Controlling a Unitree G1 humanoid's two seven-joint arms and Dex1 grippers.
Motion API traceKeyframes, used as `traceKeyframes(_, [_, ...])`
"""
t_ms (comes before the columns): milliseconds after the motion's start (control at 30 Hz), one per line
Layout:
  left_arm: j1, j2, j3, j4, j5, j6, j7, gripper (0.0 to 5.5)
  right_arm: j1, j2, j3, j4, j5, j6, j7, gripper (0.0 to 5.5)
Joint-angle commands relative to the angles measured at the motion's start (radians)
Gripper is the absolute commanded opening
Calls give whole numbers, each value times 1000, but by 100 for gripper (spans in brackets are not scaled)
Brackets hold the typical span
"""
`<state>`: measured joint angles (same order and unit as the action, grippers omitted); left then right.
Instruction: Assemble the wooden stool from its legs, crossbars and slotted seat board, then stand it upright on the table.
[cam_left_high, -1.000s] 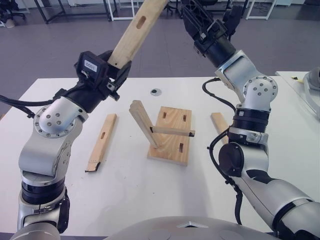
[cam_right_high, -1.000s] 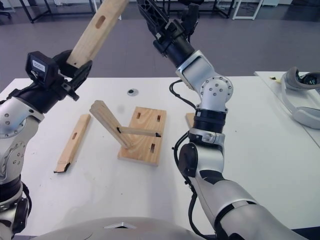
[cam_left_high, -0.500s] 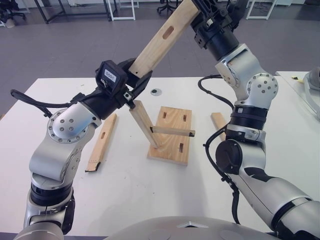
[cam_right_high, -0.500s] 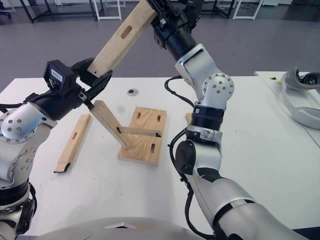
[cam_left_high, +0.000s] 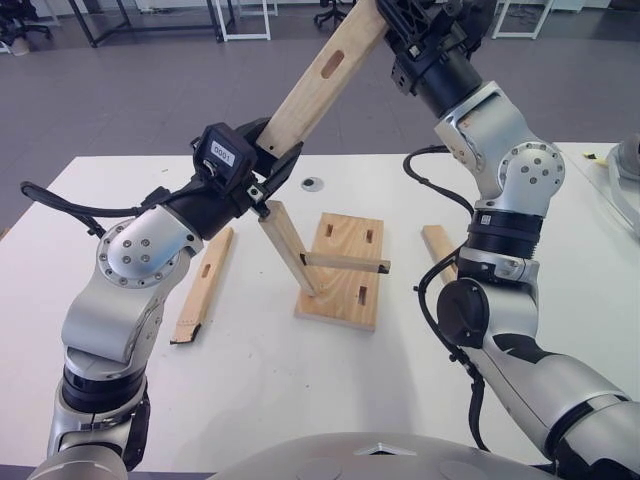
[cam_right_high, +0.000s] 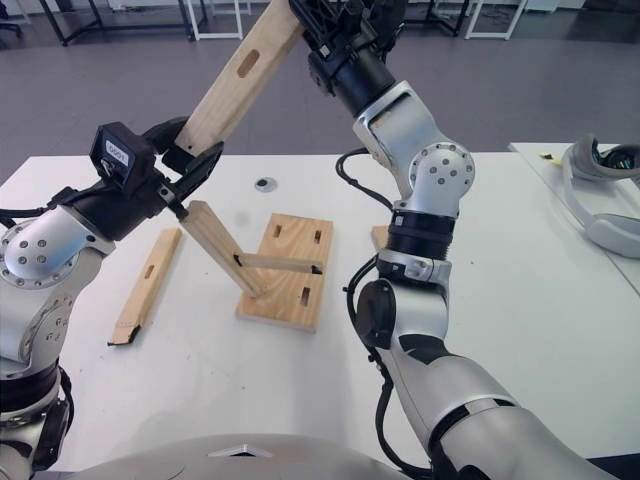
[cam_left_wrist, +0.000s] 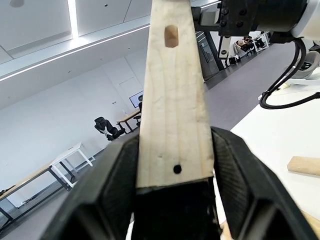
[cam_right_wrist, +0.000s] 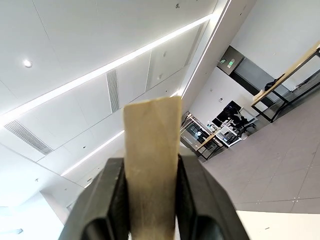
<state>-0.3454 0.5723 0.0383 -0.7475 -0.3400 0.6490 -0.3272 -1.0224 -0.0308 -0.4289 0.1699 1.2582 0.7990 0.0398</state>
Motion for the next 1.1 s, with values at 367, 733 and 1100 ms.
traceKeyframes(367, [521,-201,199,138,-14,-7,65,431,778,-62,-23,-618,-271,-74,-278,101])
traceKeyframes(733, [530,-213,39,324,28,-59,-7,431,953,-20,-55,-639,-38,-24,-462,101])
traceKeyframes(1100, [505,-140,-76,483,158,-97,-53,431,915,-150,69,-608,-185,-89,-401,101])
